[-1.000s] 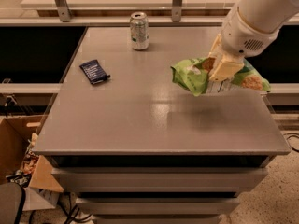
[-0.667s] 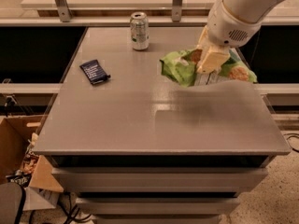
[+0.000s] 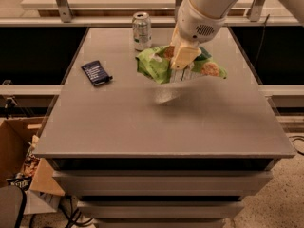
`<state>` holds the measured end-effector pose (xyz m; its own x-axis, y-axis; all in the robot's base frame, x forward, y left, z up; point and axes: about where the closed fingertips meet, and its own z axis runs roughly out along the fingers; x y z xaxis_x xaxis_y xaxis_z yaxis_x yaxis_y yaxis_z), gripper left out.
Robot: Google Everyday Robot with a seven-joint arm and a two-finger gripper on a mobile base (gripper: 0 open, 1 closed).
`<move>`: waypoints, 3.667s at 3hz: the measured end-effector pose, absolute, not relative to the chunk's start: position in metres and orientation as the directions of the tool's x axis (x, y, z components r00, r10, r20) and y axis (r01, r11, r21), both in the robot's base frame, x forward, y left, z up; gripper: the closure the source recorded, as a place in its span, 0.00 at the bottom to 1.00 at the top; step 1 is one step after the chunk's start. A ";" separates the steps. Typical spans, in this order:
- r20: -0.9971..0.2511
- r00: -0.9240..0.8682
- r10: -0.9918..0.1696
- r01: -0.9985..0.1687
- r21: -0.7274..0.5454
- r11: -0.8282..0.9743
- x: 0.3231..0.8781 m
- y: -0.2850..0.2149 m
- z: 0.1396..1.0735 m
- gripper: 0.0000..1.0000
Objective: Move green rice chip bag near rxbar blueberry
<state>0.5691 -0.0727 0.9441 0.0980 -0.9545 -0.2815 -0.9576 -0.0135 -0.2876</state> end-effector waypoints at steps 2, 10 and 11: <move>-0.291 0.232 -0.928 -0.949 -0.275 -0.151 0.580 0.006 0.937 1.00; -0.311 0.268 -0.912 -0.935 -0.313 -0.168 0.651 0.065 0.924 0.00; -0.318 0.268 -0.910 -0.936 -0.309 -0.168 0.652 0.065 0.924 0.00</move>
Offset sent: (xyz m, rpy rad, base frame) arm 0.0166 0.1228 -0.0071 0.0113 0.0165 0.2333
